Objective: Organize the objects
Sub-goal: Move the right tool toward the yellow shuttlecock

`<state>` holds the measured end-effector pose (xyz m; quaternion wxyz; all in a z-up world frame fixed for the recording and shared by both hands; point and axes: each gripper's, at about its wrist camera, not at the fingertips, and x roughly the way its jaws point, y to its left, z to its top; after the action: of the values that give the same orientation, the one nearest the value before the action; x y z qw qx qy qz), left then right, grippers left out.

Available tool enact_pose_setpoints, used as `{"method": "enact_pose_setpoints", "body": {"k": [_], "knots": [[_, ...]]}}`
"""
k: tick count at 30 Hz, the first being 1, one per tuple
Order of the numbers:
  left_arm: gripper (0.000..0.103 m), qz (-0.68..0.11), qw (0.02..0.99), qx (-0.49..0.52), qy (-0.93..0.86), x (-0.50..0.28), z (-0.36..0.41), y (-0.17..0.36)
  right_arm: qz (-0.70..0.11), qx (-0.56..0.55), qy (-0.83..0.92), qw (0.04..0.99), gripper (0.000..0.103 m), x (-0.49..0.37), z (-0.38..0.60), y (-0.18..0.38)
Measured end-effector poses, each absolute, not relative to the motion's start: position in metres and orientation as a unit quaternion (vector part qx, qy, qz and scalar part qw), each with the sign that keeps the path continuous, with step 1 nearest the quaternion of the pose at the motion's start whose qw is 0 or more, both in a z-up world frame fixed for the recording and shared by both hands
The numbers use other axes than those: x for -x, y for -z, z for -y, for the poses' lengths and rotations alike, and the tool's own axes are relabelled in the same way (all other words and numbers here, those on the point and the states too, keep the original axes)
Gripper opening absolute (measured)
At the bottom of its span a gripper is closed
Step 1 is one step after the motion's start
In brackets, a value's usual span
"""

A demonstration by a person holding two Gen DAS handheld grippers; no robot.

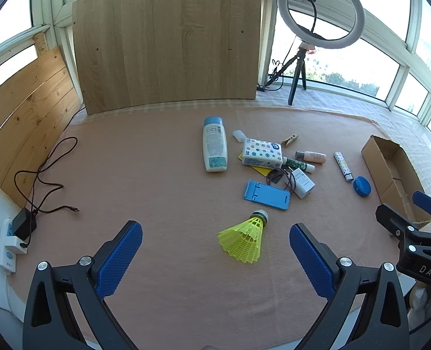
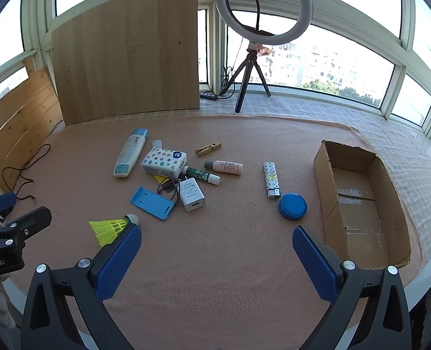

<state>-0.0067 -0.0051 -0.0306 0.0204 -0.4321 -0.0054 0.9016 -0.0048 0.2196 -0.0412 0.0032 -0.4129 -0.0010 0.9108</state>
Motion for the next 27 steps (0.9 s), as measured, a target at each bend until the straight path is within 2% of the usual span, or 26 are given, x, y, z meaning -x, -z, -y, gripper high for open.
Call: {"method": "enact_pose_setpoints", "body": {"k": [27], "knots": [[0.102, 0.003, 0.037, 0.434, -0.900, 0.013, 0.005, 0.032, -0.016, 0.433, -0.901, -0.003, 0.102, 0.009, -0.219, 0.052]]}}
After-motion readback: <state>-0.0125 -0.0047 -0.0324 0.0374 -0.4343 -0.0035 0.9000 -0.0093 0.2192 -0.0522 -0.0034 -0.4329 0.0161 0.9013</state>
